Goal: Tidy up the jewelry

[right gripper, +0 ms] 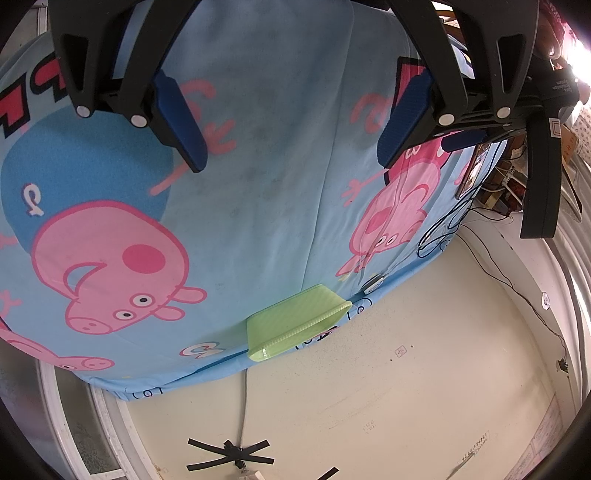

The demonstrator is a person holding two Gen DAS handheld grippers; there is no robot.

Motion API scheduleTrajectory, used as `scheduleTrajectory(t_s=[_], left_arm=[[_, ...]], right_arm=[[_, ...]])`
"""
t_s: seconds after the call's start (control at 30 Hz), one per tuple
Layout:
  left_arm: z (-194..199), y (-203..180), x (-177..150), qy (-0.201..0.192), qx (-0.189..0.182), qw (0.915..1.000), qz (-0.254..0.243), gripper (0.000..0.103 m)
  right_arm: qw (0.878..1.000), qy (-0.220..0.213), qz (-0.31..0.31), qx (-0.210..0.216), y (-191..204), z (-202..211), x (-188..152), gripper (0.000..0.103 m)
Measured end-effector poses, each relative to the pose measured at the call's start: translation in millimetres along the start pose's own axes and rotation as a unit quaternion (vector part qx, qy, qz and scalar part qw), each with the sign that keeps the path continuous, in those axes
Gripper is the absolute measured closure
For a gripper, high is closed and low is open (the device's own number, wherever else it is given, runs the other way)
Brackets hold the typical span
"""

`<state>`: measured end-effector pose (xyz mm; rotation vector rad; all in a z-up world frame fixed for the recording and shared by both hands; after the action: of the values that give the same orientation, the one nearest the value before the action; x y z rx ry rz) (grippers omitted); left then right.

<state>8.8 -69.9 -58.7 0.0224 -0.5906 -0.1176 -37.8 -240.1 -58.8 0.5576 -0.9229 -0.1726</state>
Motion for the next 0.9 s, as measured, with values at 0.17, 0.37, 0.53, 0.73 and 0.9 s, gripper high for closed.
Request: scheduleTrajectory(t_s=[0.17,0.37,0.53,0.73,0.9], left_arm=[[-0.2,0.2,0.0,0.000,0.000,1.0000,0.001,0.006],[0.3,-0.1,-0.4,0.000,0.000,1.0000,0.001,0.006],[0.1,-0.6,-0.6,0.000,0.000,1.0000,0.000,0.006],[-0.1,-1.2,-1.1,0.000,0.001,1.0000,0.000,0.006],[-2.0,-2.3,-2.6,0.005,-0.005,1.0000,0.003,0.006]], right_arm=[[1.000,0.000,0.000,0.000,0.2,-0.2,0.1,0.033],[1.000,0.000,0.000,0.000,0.1,0.3,-0.1,0.033],[1.000,0.000,0.000,0.000,0.5,0.0,0.0,0.033],[1.000,-0.001,0.001,-0.001,0.6,-0.1,-0.1,0.033],[1.000,0.000,0.004,0.000,0.7,-1.4,1.5,0.033]])
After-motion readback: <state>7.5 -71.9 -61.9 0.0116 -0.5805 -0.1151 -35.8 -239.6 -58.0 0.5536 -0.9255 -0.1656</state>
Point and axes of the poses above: each gripper's, at about its wrist camera, not at the fingertips, and z roughly against the way its jaws point, y to its left, x to its top, the point moved 7 cm from there along -z, roughly the way its jaws point, and after that the axes turned 3 degrees about x, right-handed, at the moved point
